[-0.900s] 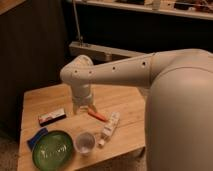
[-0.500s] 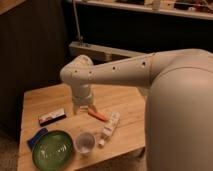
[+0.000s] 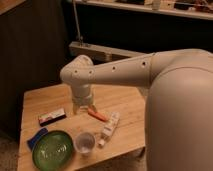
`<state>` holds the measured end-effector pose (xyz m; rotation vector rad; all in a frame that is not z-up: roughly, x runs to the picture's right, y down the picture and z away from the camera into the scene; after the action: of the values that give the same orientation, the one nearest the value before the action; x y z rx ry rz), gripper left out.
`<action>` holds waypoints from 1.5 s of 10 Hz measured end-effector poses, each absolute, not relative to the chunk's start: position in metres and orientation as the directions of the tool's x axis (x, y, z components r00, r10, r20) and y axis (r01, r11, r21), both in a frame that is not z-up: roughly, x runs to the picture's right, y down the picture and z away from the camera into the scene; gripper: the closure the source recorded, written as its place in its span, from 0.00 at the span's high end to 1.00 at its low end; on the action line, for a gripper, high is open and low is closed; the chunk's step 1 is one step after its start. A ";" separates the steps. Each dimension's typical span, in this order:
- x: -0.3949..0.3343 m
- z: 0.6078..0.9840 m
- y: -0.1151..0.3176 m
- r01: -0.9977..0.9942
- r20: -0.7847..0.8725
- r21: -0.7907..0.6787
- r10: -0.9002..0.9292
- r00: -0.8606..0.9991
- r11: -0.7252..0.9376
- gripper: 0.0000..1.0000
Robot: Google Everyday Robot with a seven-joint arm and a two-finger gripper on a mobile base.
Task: Place the white sponge in the ceramic bowl
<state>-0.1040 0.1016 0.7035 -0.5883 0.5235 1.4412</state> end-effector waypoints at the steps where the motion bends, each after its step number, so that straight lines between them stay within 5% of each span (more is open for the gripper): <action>1: -0.104 0.703 0.102 -0.998 -0.655 -0.058 0.753 0.066 0.037 0.65; 11: -0.105 0.702 0.101 -0.997 -0.646 -0.065 0.759 0.074 0.042 0.65; 15: -0.156 0.684 0.075 -0.960 -0.533 -0.230 0.804 0.264 0.162 0.65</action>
<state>-0.1562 0.0750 0.6844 -0.5861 0.3180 1.2883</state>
